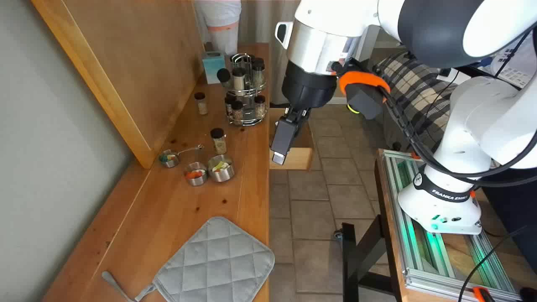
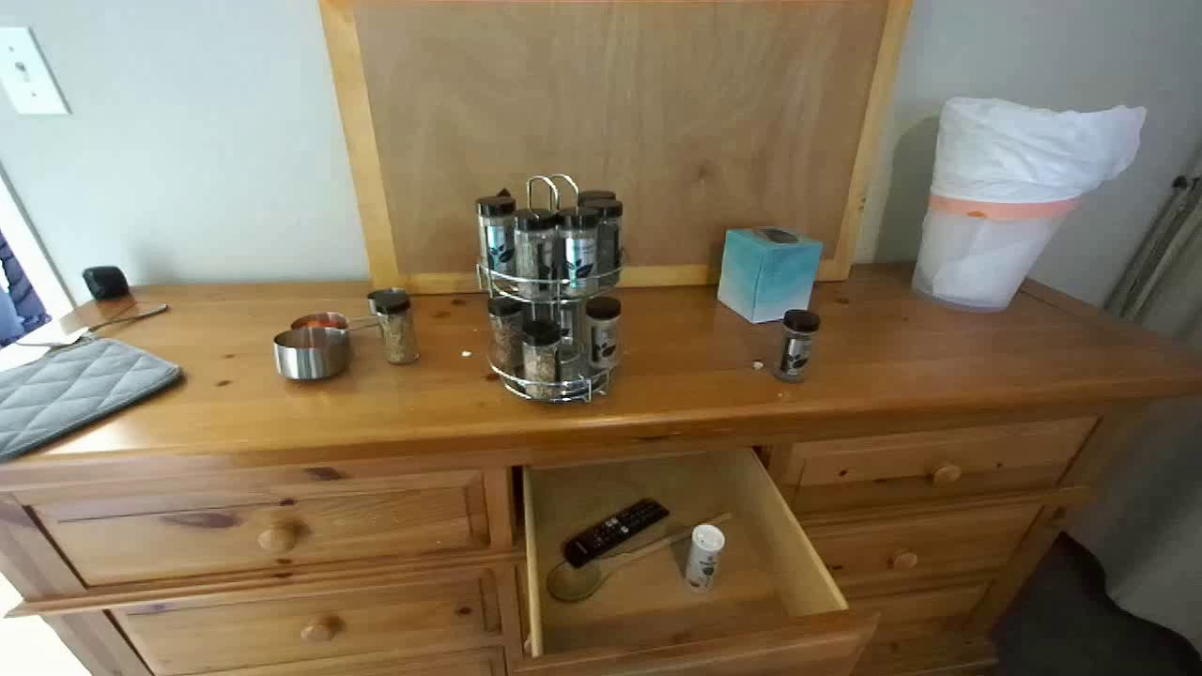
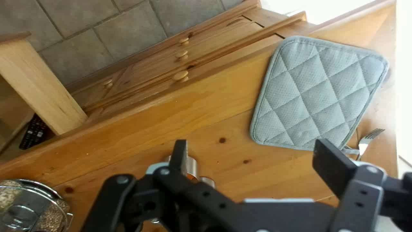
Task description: Move one spice bottle from the spice rack onto the table
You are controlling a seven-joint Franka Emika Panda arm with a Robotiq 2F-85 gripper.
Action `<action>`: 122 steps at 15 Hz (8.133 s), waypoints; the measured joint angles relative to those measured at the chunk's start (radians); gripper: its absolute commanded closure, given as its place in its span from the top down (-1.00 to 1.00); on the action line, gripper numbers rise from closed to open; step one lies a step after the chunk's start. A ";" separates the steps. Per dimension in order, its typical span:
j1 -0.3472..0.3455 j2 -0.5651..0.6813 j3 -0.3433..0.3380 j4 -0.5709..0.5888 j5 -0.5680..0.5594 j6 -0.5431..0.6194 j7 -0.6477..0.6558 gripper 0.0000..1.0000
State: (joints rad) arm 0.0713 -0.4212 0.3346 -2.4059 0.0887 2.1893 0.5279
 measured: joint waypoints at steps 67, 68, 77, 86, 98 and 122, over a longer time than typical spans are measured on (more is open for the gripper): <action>-0.079 0.746 -0.450 0.650 -0.868 0.128 0.038 1.00; -0.078 0.750 -0.453 0.657 -0.869 0.132 0.039 1.00; -0.078 0.753 -0.489 0.712 -0.871 0.161 0.051 1.00; -0.117 0.795 -0.509 0.820 -0.669 0.132 0.140 1.00; -0.128 1.001 -0.547 1.113 -0.460 -0.127 0.115 1.00; -0.175 1.076 -0.547 1.314 -0.425 -0.383 0.079 1.00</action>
State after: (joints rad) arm -0.1041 0.6546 -0.2120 -1.0916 -0.3361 1.8066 0.6070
